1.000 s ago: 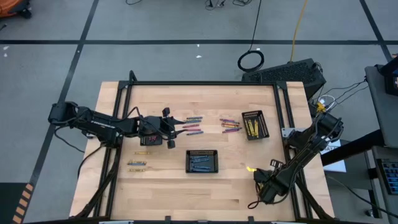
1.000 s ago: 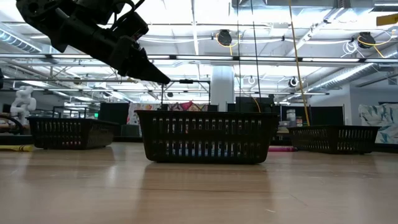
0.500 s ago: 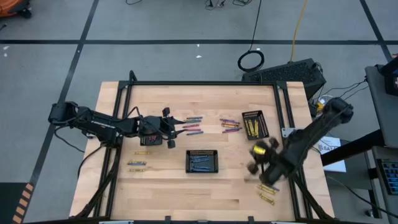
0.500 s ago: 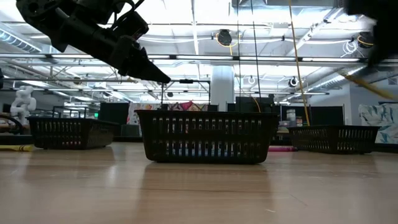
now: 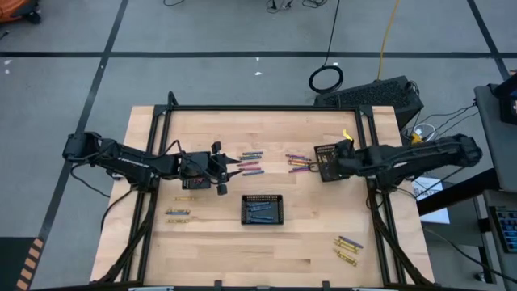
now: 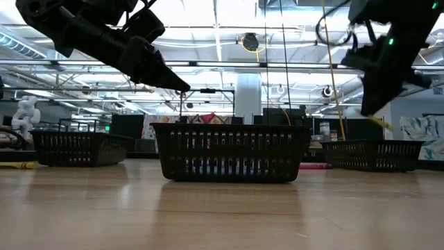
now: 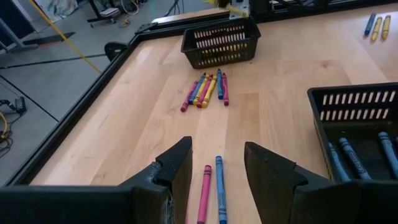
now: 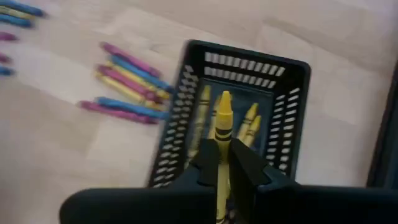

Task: Sort crayons
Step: Put the yellow crayon into the right black basket, then put the red crayon into the left black basket

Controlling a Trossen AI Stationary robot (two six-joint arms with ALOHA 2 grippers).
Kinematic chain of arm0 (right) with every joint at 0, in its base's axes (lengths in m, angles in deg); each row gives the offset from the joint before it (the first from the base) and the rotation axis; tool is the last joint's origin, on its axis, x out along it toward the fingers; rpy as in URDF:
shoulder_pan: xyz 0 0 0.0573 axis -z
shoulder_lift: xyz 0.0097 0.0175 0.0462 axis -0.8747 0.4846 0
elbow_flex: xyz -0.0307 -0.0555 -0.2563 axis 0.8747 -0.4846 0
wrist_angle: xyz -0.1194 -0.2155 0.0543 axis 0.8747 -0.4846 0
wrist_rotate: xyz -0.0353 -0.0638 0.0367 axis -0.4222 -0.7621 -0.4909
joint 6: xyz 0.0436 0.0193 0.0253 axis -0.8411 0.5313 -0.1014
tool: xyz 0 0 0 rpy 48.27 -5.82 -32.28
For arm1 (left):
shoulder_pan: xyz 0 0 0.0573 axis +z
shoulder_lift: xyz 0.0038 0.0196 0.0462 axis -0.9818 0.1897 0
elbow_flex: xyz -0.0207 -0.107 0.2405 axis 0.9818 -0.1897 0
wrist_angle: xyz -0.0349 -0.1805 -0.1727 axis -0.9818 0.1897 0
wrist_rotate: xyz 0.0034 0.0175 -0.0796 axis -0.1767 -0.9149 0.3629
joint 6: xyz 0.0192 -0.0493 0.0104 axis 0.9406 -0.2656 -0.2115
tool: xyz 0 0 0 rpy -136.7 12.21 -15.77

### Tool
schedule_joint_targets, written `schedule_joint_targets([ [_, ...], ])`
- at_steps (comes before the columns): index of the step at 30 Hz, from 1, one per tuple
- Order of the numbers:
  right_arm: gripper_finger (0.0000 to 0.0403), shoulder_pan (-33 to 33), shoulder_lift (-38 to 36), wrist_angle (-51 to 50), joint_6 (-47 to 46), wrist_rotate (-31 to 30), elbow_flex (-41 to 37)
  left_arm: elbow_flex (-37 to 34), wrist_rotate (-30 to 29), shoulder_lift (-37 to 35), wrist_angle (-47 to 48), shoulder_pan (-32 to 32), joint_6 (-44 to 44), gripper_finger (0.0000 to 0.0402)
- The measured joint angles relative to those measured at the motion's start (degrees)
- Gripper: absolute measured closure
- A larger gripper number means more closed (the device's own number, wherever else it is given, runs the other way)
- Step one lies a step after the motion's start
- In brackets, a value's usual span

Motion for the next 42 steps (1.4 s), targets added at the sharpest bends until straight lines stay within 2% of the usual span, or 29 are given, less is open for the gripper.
schedule_joint_targets([
  [3, 0.0402, 4.6, 1.0, 6.5, 3.1, 3.2, -3.8, 0.0, 0.0, 0.0, 0.0, 0.0, 0.0, 0.0251],
  [6, 0.0402, 8.1, 2.3, 10.8, 5.4, 3.3, -6.0, 0.0, -0.1, 0.0, 0.0, 0.0, 0.0, 0.0251],
  [12, 0.0392, 12.9, 5.5, 11.9, 8.3, 4.8, -6.4, 0.0, -0.1, 0.0, 0.0, 0.0, 0.0, 0.0251],
  [20, 0.0324, 15.8, 6.7, 13.4, 17.9, 7.9, -6.2, 0.0, -0.1, 0.0, 0.0, 0.0, -0.1, 0.0251],
  [25, 0.029, 15.7, 4.8, 13.6, 22.4, 7.8, -1.5, 0.0, -0.1, 0.0, 0.0, 0.0, -0.1, 0.0251],
  [29, 0.0291, 12.9, 4.6, 16.7, 27.3, 7.0, 4.7, 0.0, -0.2, 0.0, -0.4, 0.0, -0.8, 0.0251],
  [34, 0.031, 3.4, 5.2, 33.8, 38.5, 3.2, 6.2, 0.0, -0.3, 0.0, -4.0, -0.5, -1.5, 0.0251],
  [38, 0.0325, -4.0, 8.7, 42.6, 44.9, -1.1, 6.2, 0.0, -0.4, 0.0, -8.8, -3.0, -1.5, 0.0251],
  [42, 0.0334, -7.9, 14.6, 45.4, 46.2, -3.2, 6.1, 0.0, 0.1, 0.0, -12.7, -6.2, -1.5, 0.0251],
])
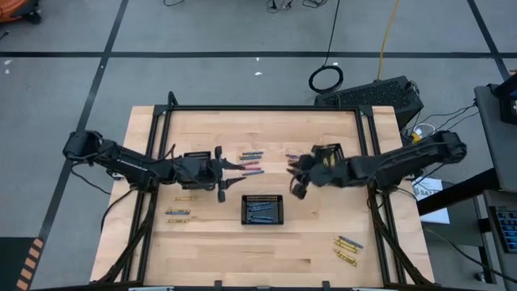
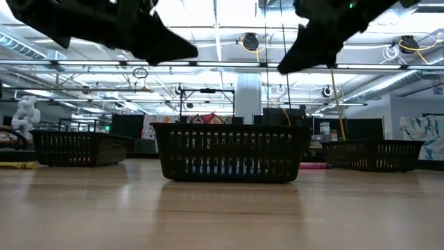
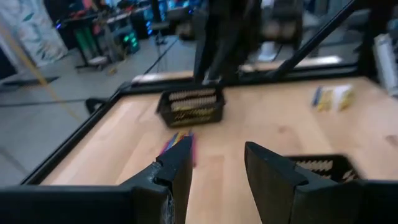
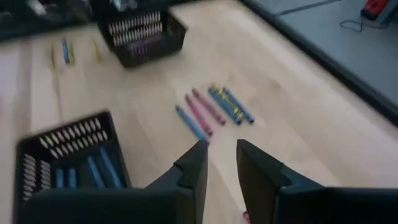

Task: Sort crayons
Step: Put the red crayon into the left black basket

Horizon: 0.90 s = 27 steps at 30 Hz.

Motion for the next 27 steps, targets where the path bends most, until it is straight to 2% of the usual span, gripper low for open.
schedule_joint_targets([
  [5, 0.0337, 0.0, 8.9, 3.3, -1.8, -0.1, -0.1, 0.0, 0.1, 0.0, -2.8, -3.4, 0.0, 0.0251],
  [10, 0.0337, 3.0, 16.5, 12.1, 1.2, 0.5, -0.1, 0.0, 0.2, 0.0, -4.8, -4.6, 0.0, 0.0251],
  [12, 0.0337, 5.6, 18.4, 16.1, 2.2, 3.3, -0.1, 0.0, -0.5, 0.0, -4.0, -4.6, -0.5, 0.0251],
  [14, 0.0336, 8.2, 19.7, 19.5, 3.8, 7.2, -0.1, 0.1, -4.2, 0.0, -1.6, -4.2, -7.0, 0.0251],
  [17, 0.0336, 10.5, 20.6, 26.8, 4.9, 8.6, -0.1, 4.0, -9.9, -0.1, 10.8, 0.3, -21.8, 0.0251],
  [20, 0.0336, 10.4, 20.4, 37.3, 9.3, 6.2, -0.1, 9.9, -6.1, 0.1, 30.1, 4.3, -27.4, 0.0251],
  [23, 0.0337, 9.2, 19.8, 41.8, 14.3, 6.3, -0.1, 14.4, -3.9, 2.2, 43.6, 6.8, -28.1, 0.0251],
  [25, 0.0337, 7.9, 19.8, 42.2, 14.9, 6.3, -0.4, 16.2, -3.1, 3.8, 46.8, 8.5, -25.2, 0.0251],
  [27, 0.0337, 6.2, 21.4, 48.0, 11.4, 6.0, -2.9, 18.4, 2.4, 6.1, 47.0, 11.4, -20.8, 0.0251],
])
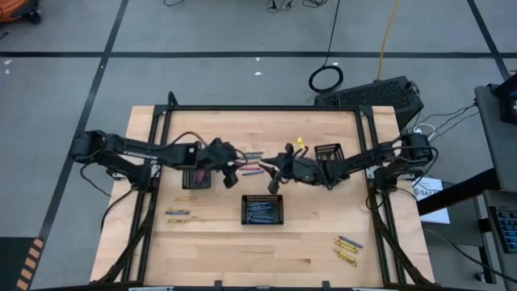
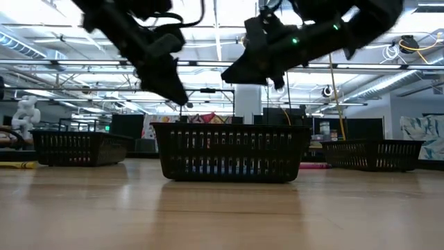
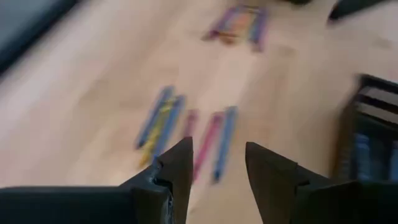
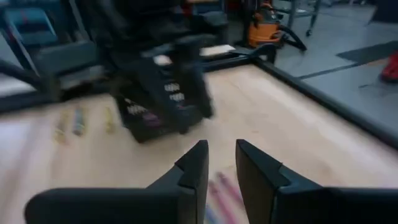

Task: Sort crayons
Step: Put the red crayon into the left black basket

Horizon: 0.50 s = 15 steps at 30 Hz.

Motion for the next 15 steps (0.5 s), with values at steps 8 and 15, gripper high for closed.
schedule_joint_targets([
  [8, 0.0337, -4.9, 7.2, 26.5, 2.0, -5.9, -7.2, 8.3, 15.1, 11.3, 9.5, 9.1, 16.9, 0.0251],
  [15, 0.0337, -5.0, 6.6, 26.0, 3.8, -5.7, -7.3, 8.0, 12.8, 16.4, 12.3, 9.5, 25.2, 0.0251],
])
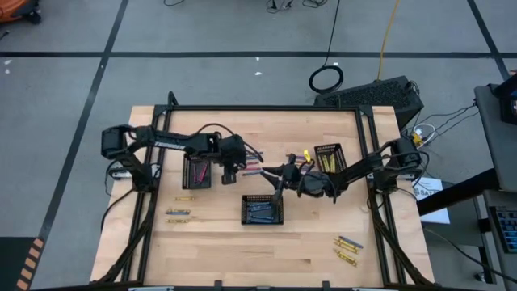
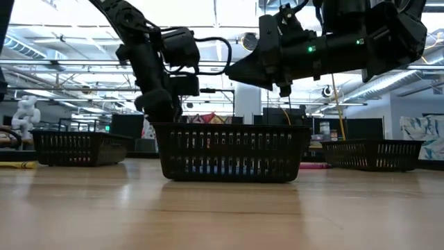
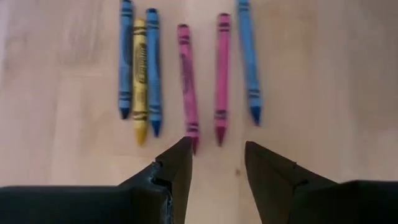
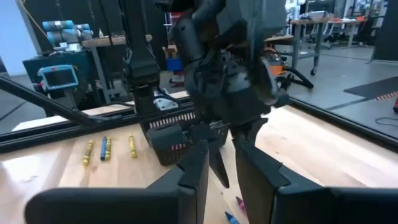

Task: Sort crayons
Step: Put the red crayon into the left black basket

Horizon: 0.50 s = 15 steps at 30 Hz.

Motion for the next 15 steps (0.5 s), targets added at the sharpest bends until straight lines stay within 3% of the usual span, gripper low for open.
schedule_joint_targets([
  [5, 0.0337, 0.0, 0.0, -0.5, -0.1, 0.0, 0.0, 0.0, -1.9, 1.5, -1.8, 0.1, 0.1, 0.026],
  [15, 0.0337, 0.0, 0.1, -0.5, -0.4, 0.0, 0.0, 0.0, -3.8, 1.8, -4.9, 0.0, 0.2, 0.0324],
])
